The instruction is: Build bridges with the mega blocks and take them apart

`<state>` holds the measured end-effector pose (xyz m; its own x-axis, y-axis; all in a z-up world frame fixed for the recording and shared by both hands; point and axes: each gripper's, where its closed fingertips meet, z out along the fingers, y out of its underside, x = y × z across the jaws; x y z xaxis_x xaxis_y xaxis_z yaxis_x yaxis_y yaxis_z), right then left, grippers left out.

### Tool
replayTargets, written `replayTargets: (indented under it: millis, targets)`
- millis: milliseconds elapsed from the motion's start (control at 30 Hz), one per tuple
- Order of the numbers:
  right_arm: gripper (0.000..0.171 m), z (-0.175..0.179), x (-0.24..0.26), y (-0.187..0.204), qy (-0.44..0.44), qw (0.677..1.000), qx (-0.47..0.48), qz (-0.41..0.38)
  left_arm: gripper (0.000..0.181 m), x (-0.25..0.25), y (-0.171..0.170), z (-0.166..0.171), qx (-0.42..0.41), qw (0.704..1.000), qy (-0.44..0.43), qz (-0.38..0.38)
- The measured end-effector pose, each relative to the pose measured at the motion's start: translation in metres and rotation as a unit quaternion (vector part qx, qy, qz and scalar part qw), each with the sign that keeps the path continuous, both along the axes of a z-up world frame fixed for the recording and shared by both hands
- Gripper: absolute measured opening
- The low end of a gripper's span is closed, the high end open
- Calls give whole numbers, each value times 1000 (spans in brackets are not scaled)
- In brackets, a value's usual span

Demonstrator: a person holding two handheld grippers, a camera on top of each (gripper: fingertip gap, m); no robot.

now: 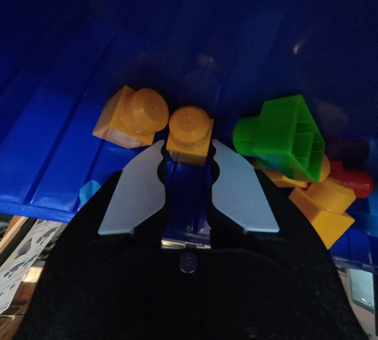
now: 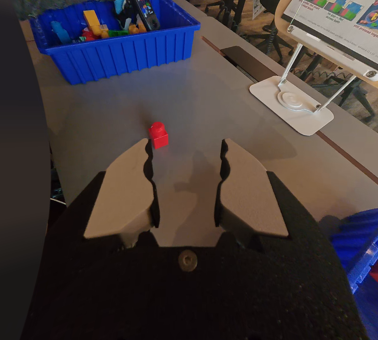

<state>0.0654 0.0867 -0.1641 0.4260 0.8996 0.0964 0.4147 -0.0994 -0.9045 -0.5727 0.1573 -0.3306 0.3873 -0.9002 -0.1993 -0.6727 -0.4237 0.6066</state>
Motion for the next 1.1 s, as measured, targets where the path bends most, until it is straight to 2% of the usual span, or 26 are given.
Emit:
replayTargets:
  millis: [167, 267, 367, 433, 500, 600, 667, 767, 933, 1100]
  targets:
    - [63, -3, -2, 0, -1, 1000, -4, 5, 37, 7, 0, 5, 26, 999, -37, 14]
    - [61, -4, -7, -2, 2, 1000, -9, 17, 37, 22, 5, 21, 95, 991, -90, 21]
    - [59, -5, -15, -6, 9, 999, -12, 33, 37, 48, 10, 47, 183, 970, -160, 26]
    - [59, -6, -21, -10, 12, 999, -13, 46, 38, 81, 14, 67, 252, 937, -240, 32]
    - [58, -6, -28, -15, 12, 998, -12, 60, 37, 124, 17, 91, 315, 889, -332, 27]
    - [58, -3, -41, -25, 21, 996, -7, 85, 37, 195, 6, 125, 363, 812, -458, 13]
    - [58, 0, -51, -34, 28, 994, -4, 104, 37, 241, -9, 141, 365, 772, -520, 2]
    - [57, 8, -67, -49, 42, 989, 7, 142, 37, 304, -39, 153, 337, 739, -583, -23]
    - [58, 20, -98, -74, 66, 977, 24, 202, 37, 391, -90, 160, 284, 705, -647, -63]
    - [58, 32, -124, -91, 85, 967, 48, 236, 37, 462, -138, 156, 229, 691, -678, -105]
